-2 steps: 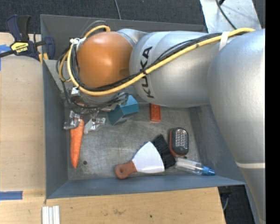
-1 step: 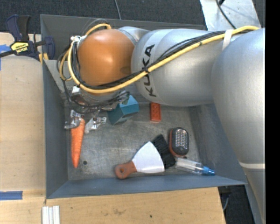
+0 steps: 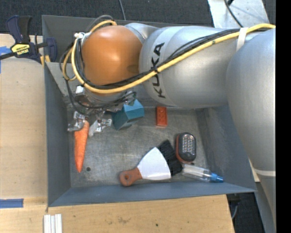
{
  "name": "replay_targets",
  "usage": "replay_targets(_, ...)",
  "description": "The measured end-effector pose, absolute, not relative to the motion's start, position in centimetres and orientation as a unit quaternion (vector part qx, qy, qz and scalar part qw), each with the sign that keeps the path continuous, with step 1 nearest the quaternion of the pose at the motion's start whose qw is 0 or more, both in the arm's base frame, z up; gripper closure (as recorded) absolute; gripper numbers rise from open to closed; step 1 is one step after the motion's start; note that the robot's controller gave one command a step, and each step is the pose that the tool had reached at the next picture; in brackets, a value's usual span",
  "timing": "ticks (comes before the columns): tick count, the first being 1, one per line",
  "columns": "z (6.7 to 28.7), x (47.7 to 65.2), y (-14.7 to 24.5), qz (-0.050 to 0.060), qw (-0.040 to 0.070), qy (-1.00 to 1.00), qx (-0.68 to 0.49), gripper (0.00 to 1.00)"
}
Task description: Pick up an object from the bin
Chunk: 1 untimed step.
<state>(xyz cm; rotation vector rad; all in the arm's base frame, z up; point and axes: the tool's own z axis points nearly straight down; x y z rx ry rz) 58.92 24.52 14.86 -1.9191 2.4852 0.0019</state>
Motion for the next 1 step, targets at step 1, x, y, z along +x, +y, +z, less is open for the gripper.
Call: replay_targets(1,15.86,59.05,24.57,0.000,0.004,0.792,-0.611,1.00)
